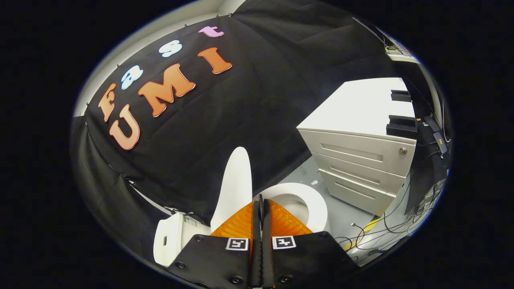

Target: Open the toilet lid.

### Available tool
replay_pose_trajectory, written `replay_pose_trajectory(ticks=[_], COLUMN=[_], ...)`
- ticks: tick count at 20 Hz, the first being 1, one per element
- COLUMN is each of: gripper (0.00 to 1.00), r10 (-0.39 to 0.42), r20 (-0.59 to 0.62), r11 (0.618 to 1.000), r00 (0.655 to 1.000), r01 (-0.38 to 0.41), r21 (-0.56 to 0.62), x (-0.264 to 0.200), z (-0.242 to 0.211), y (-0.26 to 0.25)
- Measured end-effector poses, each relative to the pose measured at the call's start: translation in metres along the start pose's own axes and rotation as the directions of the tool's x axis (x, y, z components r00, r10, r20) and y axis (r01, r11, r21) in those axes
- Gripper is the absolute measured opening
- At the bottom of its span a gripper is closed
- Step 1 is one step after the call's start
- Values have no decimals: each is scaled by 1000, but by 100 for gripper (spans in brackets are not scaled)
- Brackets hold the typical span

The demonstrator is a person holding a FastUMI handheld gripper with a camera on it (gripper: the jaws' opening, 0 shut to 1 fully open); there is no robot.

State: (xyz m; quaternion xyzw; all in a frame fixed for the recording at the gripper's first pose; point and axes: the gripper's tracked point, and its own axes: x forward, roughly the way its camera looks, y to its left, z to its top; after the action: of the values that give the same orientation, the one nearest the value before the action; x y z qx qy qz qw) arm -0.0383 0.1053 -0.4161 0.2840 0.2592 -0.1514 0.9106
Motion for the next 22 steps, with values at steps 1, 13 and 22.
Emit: replay_pose_trajectory(ticks=[1, 13, 22], gripper=[8, 8, 8], r10=[10, 37, 120], r20=[3, 53, 65], r11=[1000, 976, 940], r00=[1000, 998, 991], r01=[-10, -25, -92], r21=[-3, -215, -328], x=[-4, -42, -65], z=[2, 3, -14], y=[11, 102, 177])
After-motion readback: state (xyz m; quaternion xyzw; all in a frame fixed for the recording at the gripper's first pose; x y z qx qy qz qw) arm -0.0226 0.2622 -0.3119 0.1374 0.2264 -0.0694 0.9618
